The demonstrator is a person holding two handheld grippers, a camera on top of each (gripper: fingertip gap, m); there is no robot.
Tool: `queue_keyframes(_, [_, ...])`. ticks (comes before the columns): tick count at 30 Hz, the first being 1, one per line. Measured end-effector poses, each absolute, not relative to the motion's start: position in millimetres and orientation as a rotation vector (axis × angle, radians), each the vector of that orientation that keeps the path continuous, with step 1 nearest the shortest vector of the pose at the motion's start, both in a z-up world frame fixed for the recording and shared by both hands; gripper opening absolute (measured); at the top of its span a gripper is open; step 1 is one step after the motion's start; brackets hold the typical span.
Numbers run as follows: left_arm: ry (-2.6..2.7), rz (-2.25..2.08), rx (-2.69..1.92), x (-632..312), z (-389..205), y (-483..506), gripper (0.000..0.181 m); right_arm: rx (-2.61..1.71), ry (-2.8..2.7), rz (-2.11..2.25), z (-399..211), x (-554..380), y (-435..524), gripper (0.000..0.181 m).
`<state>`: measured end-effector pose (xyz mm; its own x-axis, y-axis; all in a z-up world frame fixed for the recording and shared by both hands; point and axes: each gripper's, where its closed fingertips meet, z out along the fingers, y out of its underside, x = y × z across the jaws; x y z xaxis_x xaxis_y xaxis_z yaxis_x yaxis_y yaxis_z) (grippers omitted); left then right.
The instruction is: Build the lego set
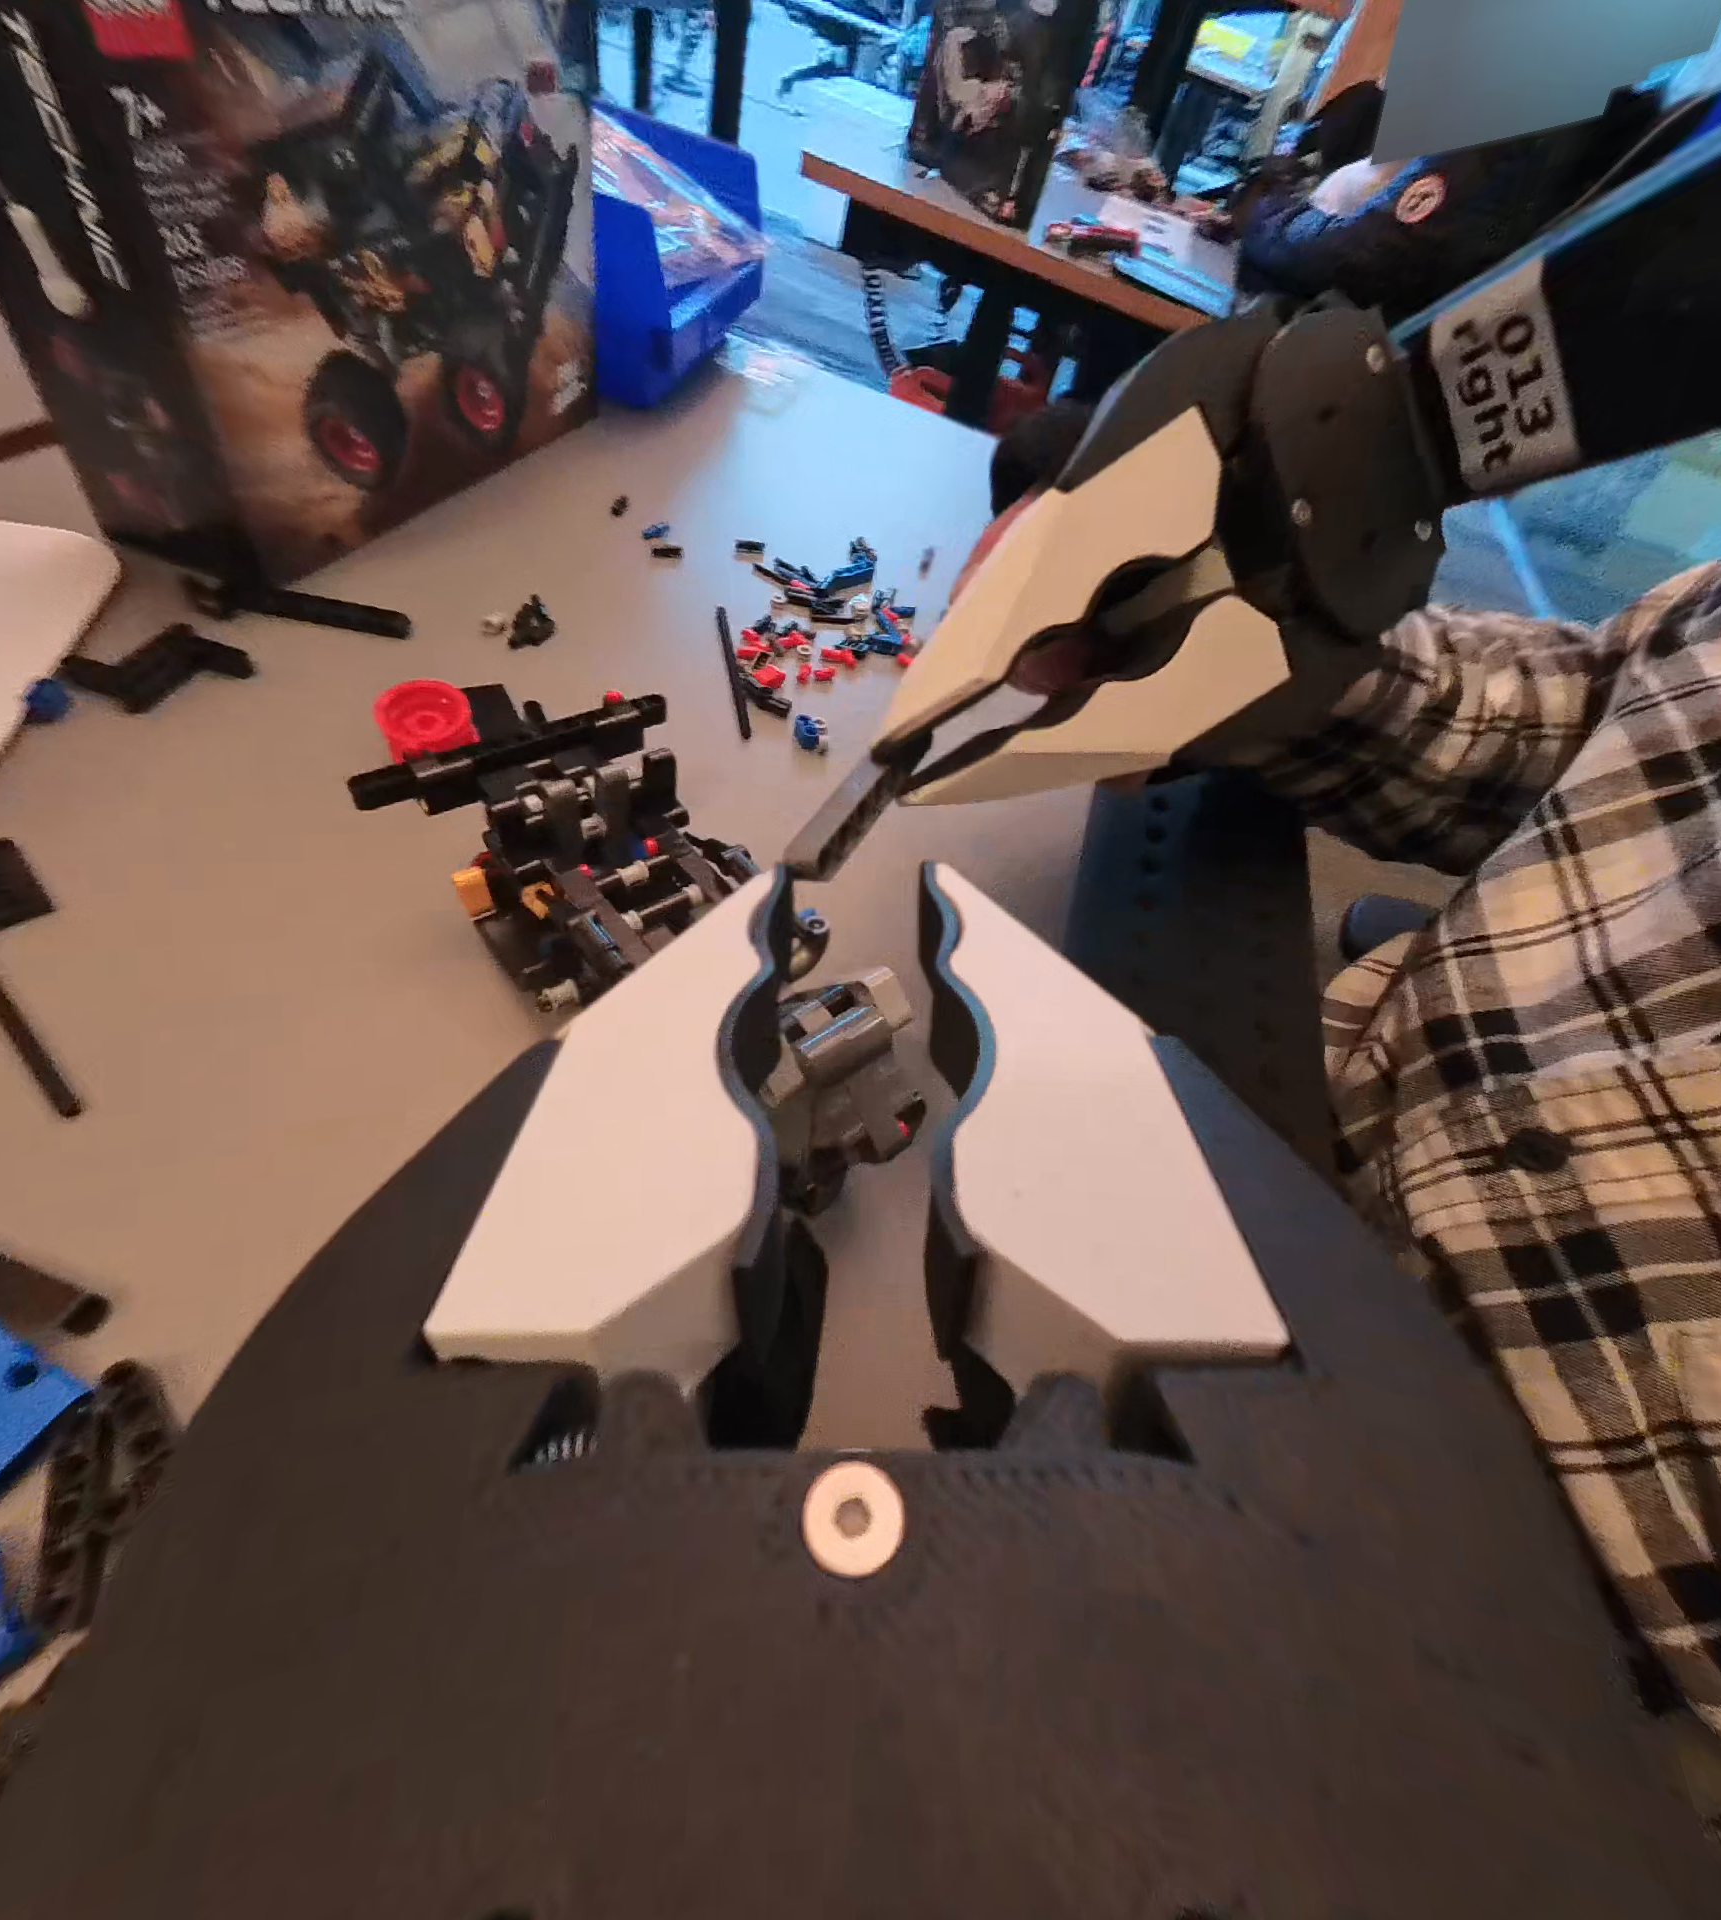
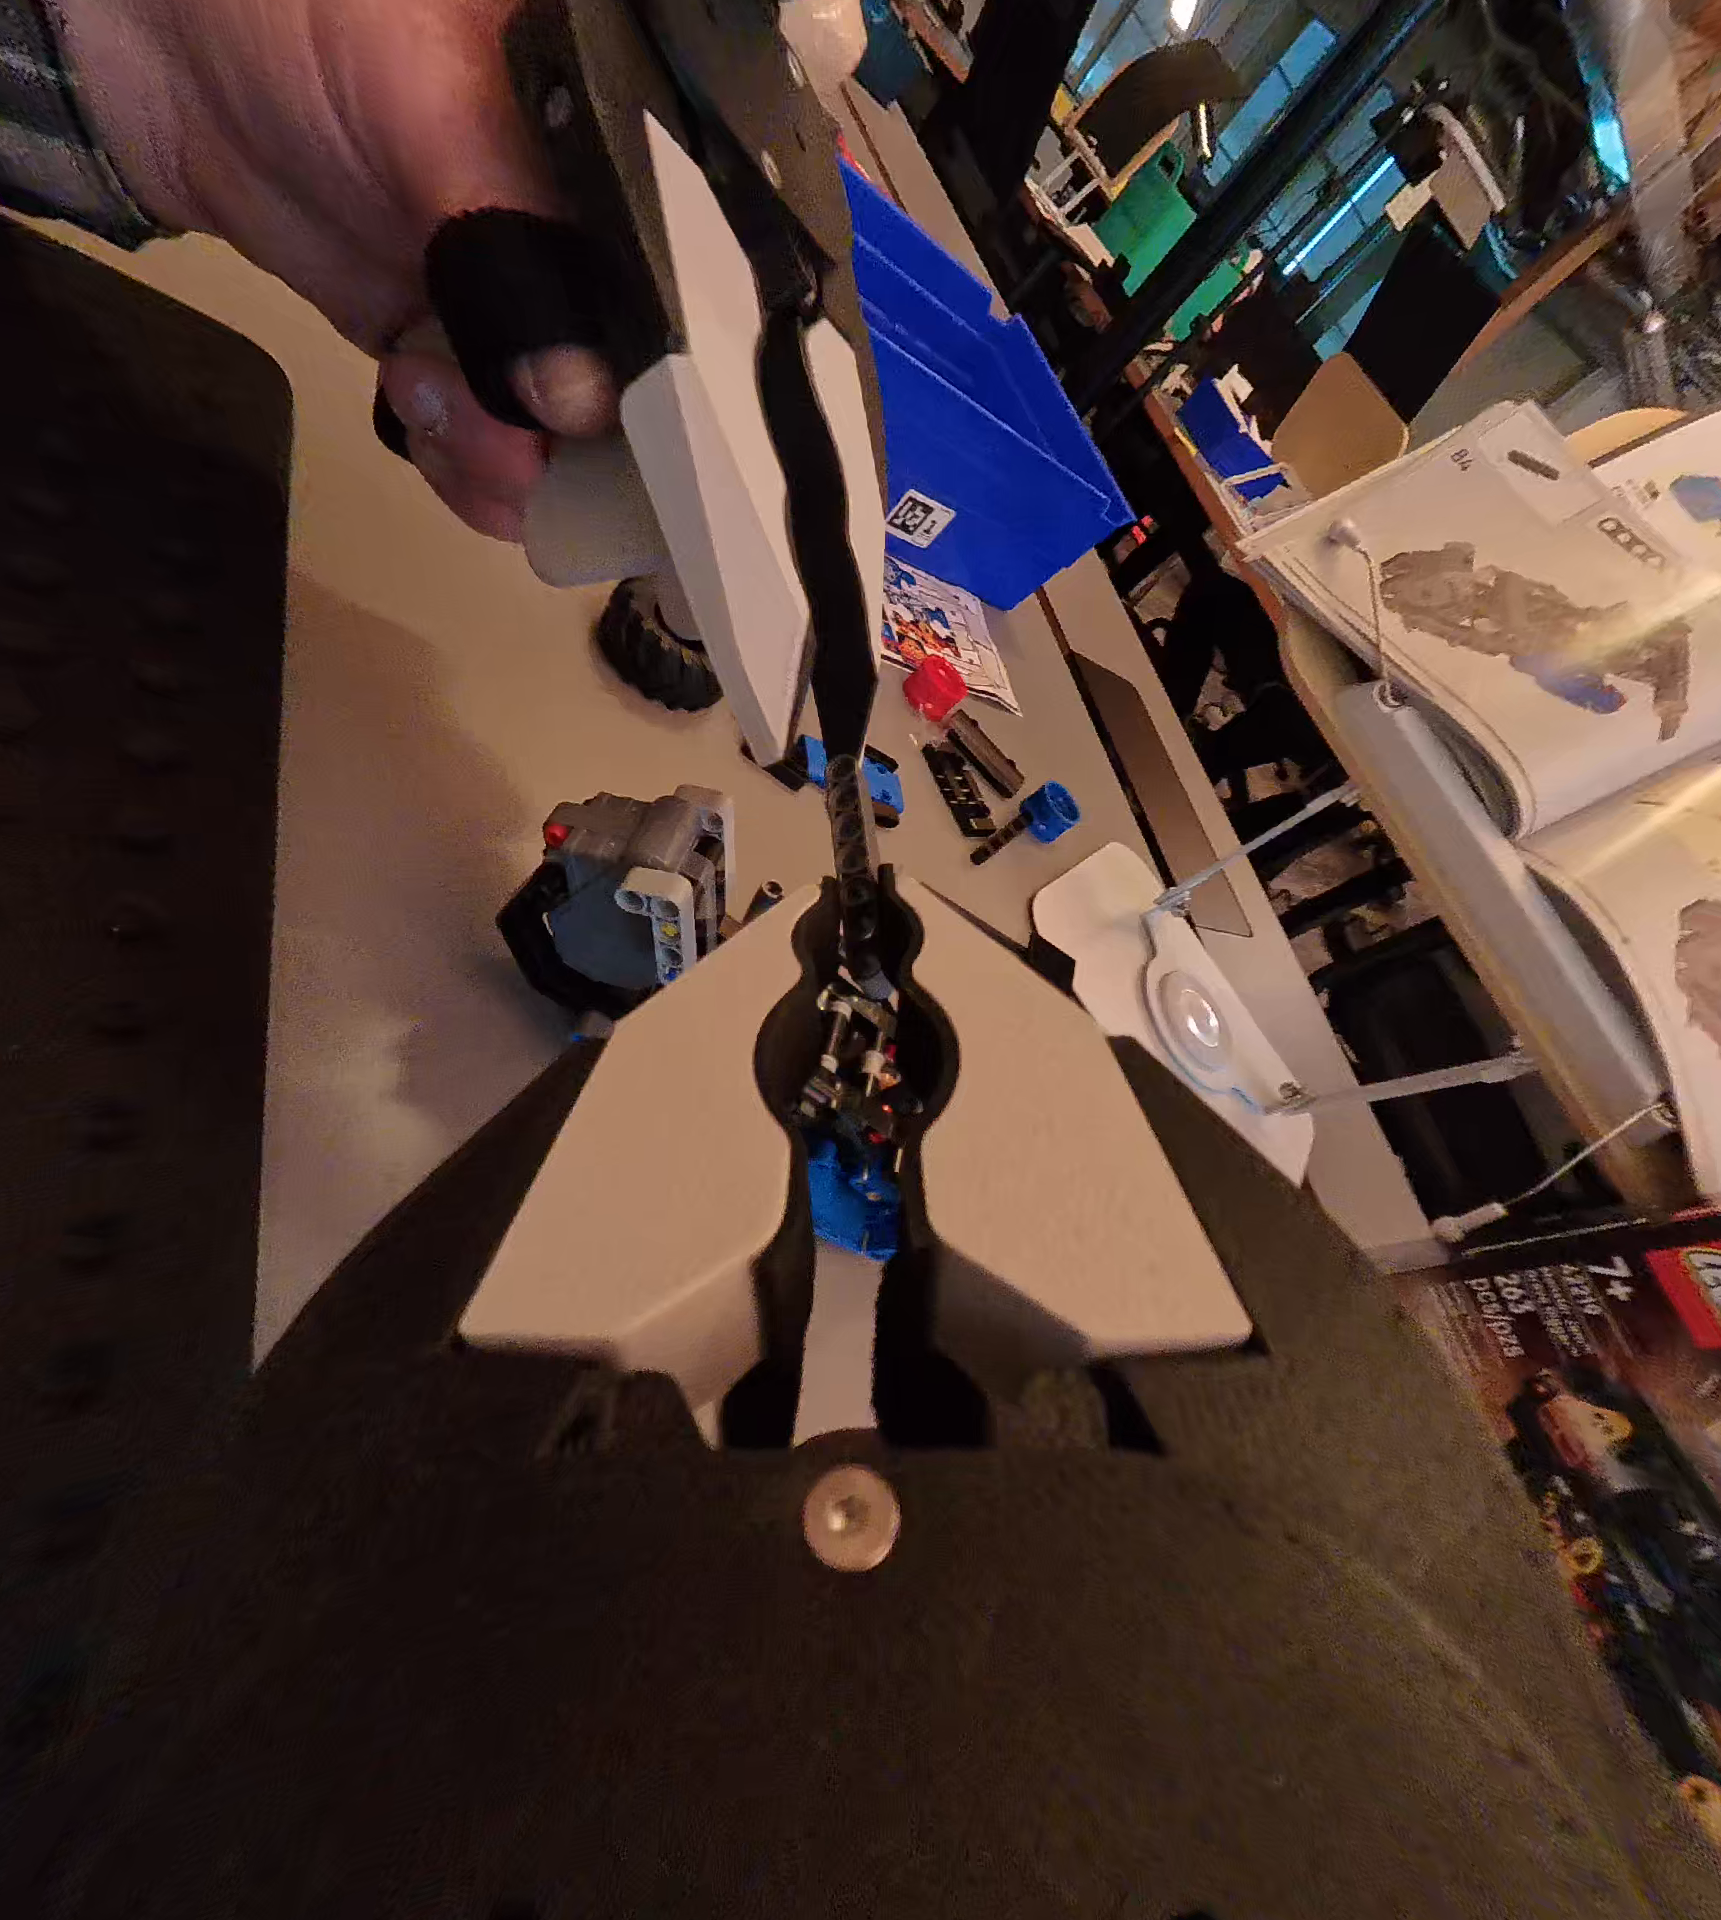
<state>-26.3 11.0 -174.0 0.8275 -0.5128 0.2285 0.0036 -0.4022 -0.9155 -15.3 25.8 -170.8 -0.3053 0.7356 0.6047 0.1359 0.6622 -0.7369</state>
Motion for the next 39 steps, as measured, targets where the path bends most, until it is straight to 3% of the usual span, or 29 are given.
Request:
queue_keyframes(5, [0.337,-0.714,-1.858,-33,-173,17,0.005,-0.65,-1.794,0.709,-168,-14,25,0.004])
queue_keyframes(23, [0.39,-0.767,-1.749,-34,-169,20,0.008,-0.638,-1.797,0.778,-163,-18,22,0.004])
queue_keyframes(29, [0.433,-0.668,-1.765,-46,-175,20,0.006,-0.839,-1.831,0.906,-172,-17,33,0.017])
queue_keyframes(35, [0.514,-0.649,-1.778,-44,-185,18,0.006,-1.001,-1.922,1.037,-193,-18,21,0.0])
queue_keyframes(39, [0.545,-0.654,-1.777,-43,-187,17,0.006,-1.071,-1.94,1.017,-202,-22,23,0.001])
